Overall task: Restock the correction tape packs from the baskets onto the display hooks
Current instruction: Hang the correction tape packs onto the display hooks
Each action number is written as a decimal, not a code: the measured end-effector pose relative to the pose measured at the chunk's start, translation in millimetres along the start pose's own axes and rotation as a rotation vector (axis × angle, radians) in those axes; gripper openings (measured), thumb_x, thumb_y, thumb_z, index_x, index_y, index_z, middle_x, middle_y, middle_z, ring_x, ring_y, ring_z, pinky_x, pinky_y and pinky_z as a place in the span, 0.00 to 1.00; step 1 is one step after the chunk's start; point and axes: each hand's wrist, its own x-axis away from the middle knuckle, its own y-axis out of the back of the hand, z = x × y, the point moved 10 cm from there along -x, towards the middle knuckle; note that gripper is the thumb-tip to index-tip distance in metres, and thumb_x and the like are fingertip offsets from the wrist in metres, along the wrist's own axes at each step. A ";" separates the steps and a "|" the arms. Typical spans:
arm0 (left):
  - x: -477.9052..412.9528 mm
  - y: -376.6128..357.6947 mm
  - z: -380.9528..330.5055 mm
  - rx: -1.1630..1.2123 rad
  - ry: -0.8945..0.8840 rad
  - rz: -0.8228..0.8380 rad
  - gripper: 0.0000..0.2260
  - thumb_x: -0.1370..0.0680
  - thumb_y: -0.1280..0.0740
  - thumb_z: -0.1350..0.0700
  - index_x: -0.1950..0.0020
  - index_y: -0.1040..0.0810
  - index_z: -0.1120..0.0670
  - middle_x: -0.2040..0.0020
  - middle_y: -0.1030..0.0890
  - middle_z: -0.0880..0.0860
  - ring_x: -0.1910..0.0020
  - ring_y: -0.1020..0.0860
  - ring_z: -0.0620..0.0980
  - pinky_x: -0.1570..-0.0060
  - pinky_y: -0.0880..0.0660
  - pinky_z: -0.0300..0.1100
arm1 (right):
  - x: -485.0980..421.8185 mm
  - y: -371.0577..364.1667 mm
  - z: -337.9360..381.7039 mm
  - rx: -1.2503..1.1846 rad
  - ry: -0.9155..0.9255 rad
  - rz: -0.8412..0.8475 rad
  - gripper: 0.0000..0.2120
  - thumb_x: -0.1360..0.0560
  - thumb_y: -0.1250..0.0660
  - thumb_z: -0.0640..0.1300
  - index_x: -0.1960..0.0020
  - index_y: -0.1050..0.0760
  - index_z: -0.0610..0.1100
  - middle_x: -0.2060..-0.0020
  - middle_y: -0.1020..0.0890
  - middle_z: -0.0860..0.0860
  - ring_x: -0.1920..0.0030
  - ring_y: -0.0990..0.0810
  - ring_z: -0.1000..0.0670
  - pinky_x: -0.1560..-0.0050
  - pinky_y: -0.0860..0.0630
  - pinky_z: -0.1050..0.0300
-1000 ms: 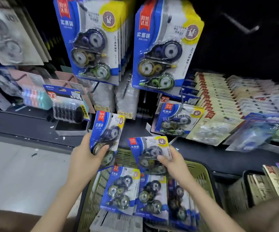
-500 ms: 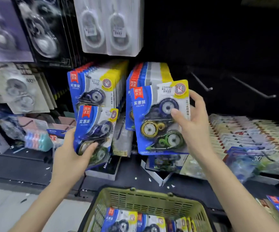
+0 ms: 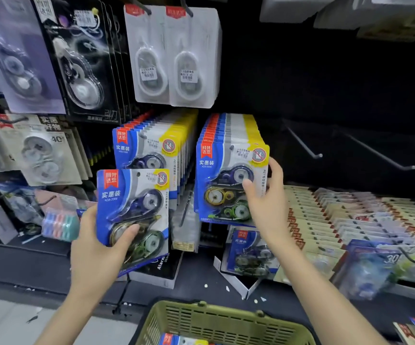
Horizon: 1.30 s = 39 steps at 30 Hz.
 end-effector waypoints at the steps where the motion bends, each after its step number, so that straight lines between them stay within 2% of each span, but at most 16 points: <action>1: -3.1 2.5 -0.9 0.040 -0.003 -0.003 0.26 0.28 0.25 0.62 0.46 0.33 0.36 0.55 0.25 0.21 0.56 0.25 0.23 0.57 0.28 0.30 | 1.1 2.0 -1.1 0.061 0.019 -0.017 0.26 0.22 0.34 0.48 0.27 0.39 0.57 0.44 0.21 0.57 0.46 0.21 0.52 0.47 0.23 0.48; 4: -18.7 5.5 -8.8 0.129 -0.017 0.023 0.26 0.28 0.27 0.67 0.41 0.31 0.42 0.56 0.23 0.23 0.55 0.23 0.26 0.57 0.28 0.22 | 2.0 2.5 -6.2 0.133 0.042 -0.020 0.27 0.22 0.34 0.53 0.27 0.40 0.57 0.42 0.20 0.54 0.45 0.21 0.52 0.51 0.24 0.53; 7: -44.5 3.1 -8.2 0.210 0.018 0.096 0.26 0.30 0.26 0.65 0.43 0.29 0.39 0.55 0.17 0.34 0.54 0.18 0.38 0.59 0.24 0.26 | -0.1 1.2 -9.0 0.137 0.037 -0.007 0.28 0.22 0.33 0.53 0.26 0.40 0.56 0.43 0.20 0.53 0.47 0.21 0.51 0.56 0.27 0.58; 10: -67.4 -2.1 -1.1 0.298 0.078 0.175 0.27 0.34 0.25 0.58 0.40 0.26 0.38 0.50 0.15 0.44 0.56 0.17 0.42 0.56 0.20 0.35 | -2.0 1.7 -9.5 0.150 0.040 0.001 0.28 0.23 0.33 0.53 0.26 0.39 0.54 0.48 0.21 0.54 0.52 0.21 0.51 0.62 0.32 0.61; 13: -84.9 -9.9 -1.1 0.324 0.088 0.210 0.27 0.34 0.26 0.58 0.39 0.26 0.39 0.51 0.14 0.43 0.57 0.16 0.43 0.53 0.19 0.38 | -3.1 2.5 -11.0 0.151 0.030 0.000 0.28 0.23 0.33 0.54 0.27 0.39 0.54 0.51 0.22 0.56 0.54 0.21 0.51 0.62 0.31 0.58; 15: -93.9 -15.7 -0.5 0.380 0.106 0.213 0.26 0.32 0.27 0.60 0.37 0.26 0.41 0.49 0.15 0.44 0.55 0.16 0.43 0.55 0.20 0.37 | -3.7 2.1 -11.4 0.157 0.033 0.001 0.28 0.23 0.32 0.54 0.27 0.39 0.53 0.52 0.22 0.57 0.54 0.21 0.51 0.63 0.32 0.60; 17: -100.2 -21.7 0.8 0.430 0.127 0.230 0.26 0.29 0.29 0.63 0.33 0.27 0.46 0.50 0.14 0.45 0.56 0.16 0.43 0.58 0.21 0.36 | -4.4 2.0 -12.3 0.161 0.029 0.001 0.28 0.23 0.32 0.54 0.27 0.39 0.53 0.53 0.23 0.57 0.54 0.21 0.51 0.63 0.32 0.61; 19: -101.3 -25.9 0.1 0.462 0.151 0.251 0.28 0.29 0.29 0.63 0.30 0.29 0.51 0.55 0.14 0.43 0.60 0.17 0.42 0.60 0.21 0.35 | -4.5 2.3 -12.9 0.156 0.024 0.000 0.28 0.23 0.32 0.54 0.27 0.39 0.53 0.53 0.23 0.58 0.53 0.20 0.50 0.61 0.29 0.58; 22: -97.1 -28.9 0.5 0.500 0.184 0.299 0.33 0.36 0.26 0.55 0.30 0.28 0.53 0.60 0.16 0.43 0.65 0.18 0.42 0.65 0.22 0.34 | -4.1 2.2 -12.9 0.136 0.014 -0.001 0.28 0.24 0.32 0.54 0.28 0.39 0.56 0.51 0.21 0.57 0.51 0.19 0.49 0.52 0.22 0.45; 25: -95.9 -28.6 8.5 0.497 0.207 0.334 0.38 0.39 0.20 0.49 0.30 0.28 0.53 0.60 0.16 0.45 0.65 0.18 0.43 0.65 0.22 0.36 | -4.2 1.4 -11.1 0.129 0.016 -0.003 0.28 0.24 0.31 0.54 0.28 0.39 0.56 0.51 0.20 0.56 0.51 0.19 0.49 0.50 0.21 0.42; 26: -96.4 -29.4 12.0 0.497 0.223 0.337 0.38 0.38 0.20 0.49 0.30 0.28 0.52 0.58 0.16 0.46 0.63 0.17 0.44 0.65 0.21 0.37 | -4.2 1.4 -10.3 0.128 0.018 -0.005 0.28 0.24 0.31 0.54 0.28 0.39 0.56 0.50 0.20 0.56 0.51 0.19 0.49 0.50 0.21 0.43; 29: -104.6 -32.2 27.5 0.455 0.261 0.278 0.24 0.25 0.30 0.61 0.29 0.29 0.55 0.55 0.14 0.46 0.59 0.16 0.44 0.62 0.20 0.37 | -3.9 2.1 -9.2 0.126 0.024 -0.011 0.28 0.24 0.31 0.54 0.28 0.38 0.55 0.51 0.21 0.56 0.51 0.19 0.50 0.50 0.22 0.44; 31: -109.8 -35.4 39.0 0.425 0.293 0.248 0.22 0.23 0.32 0.63 0.29 0.29 0.55 0.56 0.14 0.47 0.60 0.16 0.44 0.62 0.20 0.38 | -3.4 2.3 -8.4 0.122 0.027 -0.009 0.28 0.23 0.32 0.53 0.27 0.38 0.55 0.51 0.21 0.56 0.51 0.19 0.50 0.50 0.22 0.45; 34: -113.9 -33.0 53.0 0.371 0.299 0.173 0.23 0.23 0.30 0.60 0.29 0.30 0.53 0.59 0.14 0.47 0.60 0.16 0.44 0.59 0.19 0.40 | -2.8 2.5 -7.9 0.113 0.030 -0.009 0.28 0.23 0.32 0.54 0.27 0.38 0.55 0.50 0.20 0.56 0.50 0.19 0.50 0.51 0.22 0.47; 37: -110.1 -29.7 58.3 0.199 0.253 0.127 0.29 0.26 0.28 0.51 0.28 0.32 0.51 0.48 0.18 0.54 0.49 0.20 0.49 0.44 0.22 0.50 | -1.4 2.4 -7.9 0.103 0.030 -0.007 0.28 0.23 0.32 0.54 0.27 0.39 0.55 0.48 0.20 0.55 0.50 0.20 0.51 0.50 0.22 0.47; 39: -105.9 -25.1 65.4 0.110 0.250 0.091 0.32 0.26 0.27 0.48 0.25 0.35 0.51 0.42 0.24 0.54 0.44 0.24 0.50 0.42 0.26 0.54 | -1.1 2.6 -8.3 0.098 0.034 -0.004 0.28 0.23 0.32 0.55 0.27 0.39 0.55 0.49 0.19 0.56 0.51 0.20 0.52 0.50 0.21 0.46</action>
